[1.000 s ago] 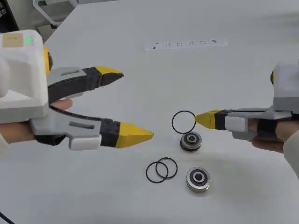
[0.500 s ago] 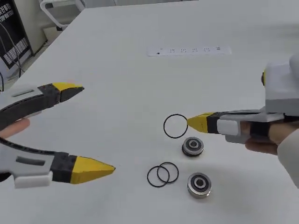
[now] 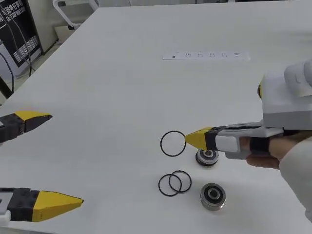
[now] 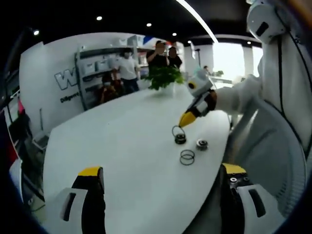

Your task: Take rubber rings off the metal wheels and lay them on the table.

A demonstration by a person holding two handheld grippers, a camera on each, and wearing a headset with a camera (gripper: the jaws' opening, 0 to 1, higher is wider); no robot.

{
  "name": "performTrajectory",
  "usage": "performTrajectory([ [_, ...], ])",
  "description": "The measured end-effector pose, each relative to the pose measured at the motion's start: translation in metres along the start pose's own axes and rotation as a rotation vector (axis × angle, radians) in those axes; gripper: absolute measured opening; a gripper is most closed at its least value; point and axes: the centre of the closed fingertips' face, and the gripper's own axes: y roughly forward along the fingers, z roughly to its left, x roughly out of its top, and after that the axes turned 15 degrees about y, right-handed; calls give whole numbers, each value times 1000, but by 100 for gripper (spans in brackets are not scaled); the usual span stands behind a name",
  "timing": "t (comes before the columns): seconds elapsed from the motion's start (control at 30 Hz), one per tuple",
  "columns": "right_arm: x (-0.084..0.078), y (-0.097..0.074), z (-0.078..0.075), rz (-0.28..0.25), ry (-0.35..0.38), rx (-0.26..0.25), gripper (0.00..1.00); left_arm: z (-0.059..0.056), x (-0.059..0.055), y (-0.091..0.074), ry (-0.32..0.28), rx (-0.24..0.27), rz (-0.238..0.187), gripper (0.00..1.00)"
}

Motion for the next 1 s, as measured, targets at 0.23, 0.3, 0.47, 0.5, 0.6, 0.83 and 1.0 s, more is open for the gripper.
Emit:
performTrajectory([
  [0.23,-24,16,4,96,-27,11,0,-7,-9,-6,-45,14,11,100],
  [0.3,-30,21,4,118,-27,16,0,-11,-10,-8,-49,9,18,100],
  [0.47,-43,29,0,177,-46,11,0,-14,-17,-12,-66,15,34,100],
  [0.5,-45,30,0,181,-37,16,0,-14,-18,-13,-68,17,35,100],
  [0.6,-48,34,-2,197,-37,16,0,-13,-19,-14,-71,25,34,100],
  [0.83,-58,41,-5,229,-1,22,0,-16,-21,-14,-82,26,38,100],
  [1.0,-67,45,-7,260,12,19,0,-16,-22,-14,-86,27,42,100],
])
